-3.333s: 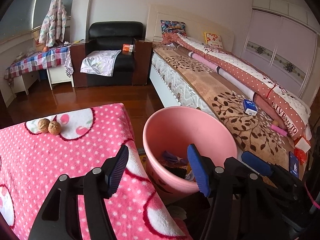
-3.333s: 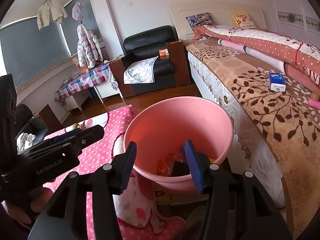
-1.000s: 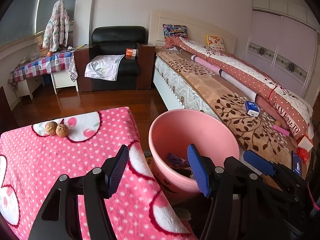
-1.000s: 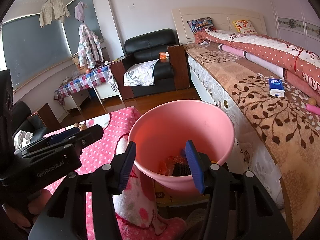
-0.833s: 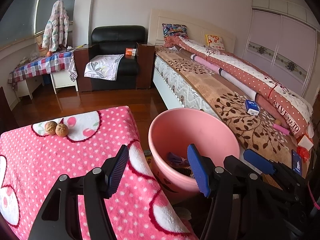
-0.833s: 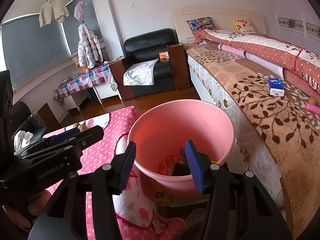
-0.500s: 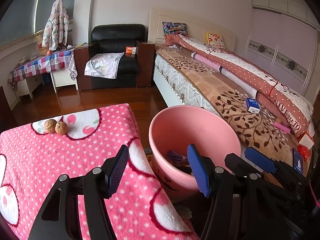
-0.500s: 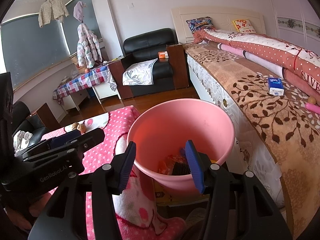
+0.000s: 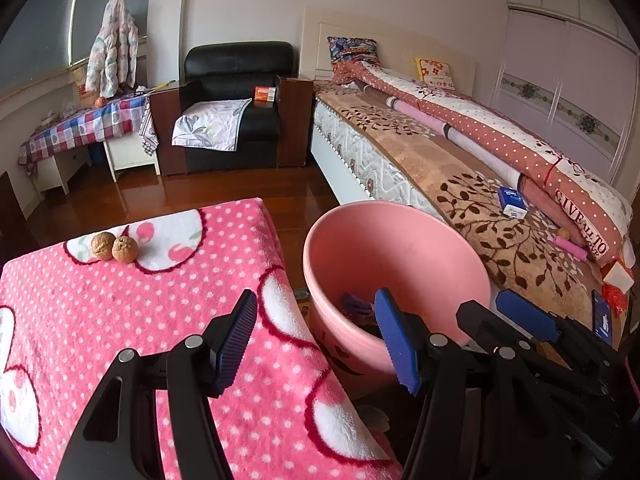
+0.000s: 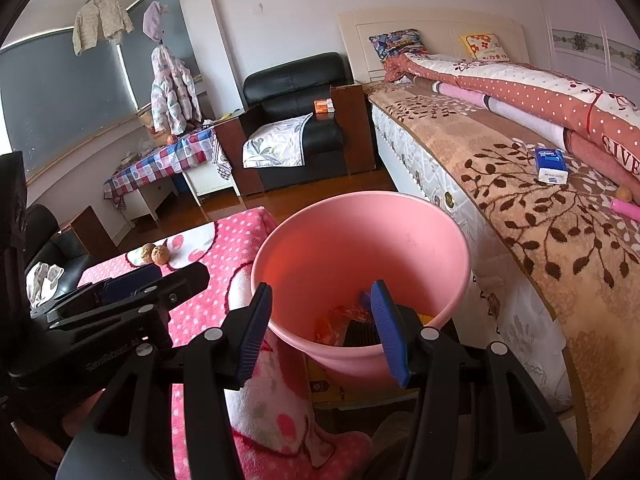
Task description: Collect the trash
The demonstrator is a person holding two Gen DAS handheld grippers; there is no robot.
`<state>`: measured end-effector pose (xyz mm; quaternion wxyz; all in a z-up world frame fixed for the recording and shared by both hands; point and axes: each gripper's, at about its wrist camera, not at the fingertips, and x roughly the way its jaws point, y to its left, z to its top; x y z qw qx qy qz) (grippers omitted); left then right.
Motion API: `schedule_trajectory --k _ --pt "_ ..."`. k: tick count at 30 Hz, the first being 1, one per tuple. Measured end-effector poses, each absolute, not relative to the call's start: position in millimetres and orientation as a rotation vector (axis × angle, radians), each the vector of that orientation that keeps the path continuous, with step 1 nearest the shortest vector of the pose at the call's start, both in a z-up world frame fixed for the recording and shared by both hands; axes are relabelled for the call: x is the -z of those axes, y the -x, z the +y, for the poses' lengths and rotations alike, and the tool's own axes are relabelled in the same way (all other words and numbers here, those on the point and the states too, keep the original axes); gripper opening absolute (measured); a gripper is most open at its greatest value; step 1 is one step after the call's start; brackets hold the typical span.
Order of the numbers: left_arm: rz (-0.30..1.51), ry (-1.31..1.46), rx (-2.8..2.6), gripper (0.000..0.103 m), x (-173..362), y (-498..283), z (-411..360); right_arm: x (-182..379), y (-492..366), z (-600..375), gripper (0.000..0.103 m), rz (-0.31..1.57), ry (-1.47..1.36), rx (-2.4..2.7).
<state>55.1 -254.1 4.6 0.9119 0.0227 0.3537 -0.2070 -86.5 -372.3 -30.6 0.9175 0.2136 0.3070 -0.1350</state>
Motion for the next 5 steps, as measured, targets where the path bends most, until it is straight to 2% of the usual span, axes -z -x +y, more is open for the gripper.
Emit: schedule_trajectory --k 5 --pt "0.741 -0.045 0.422 0.06 -3.0 -56.5 -253.8 31.7 86.1 -375.1 0.052 0.634 -0.44 0.275"
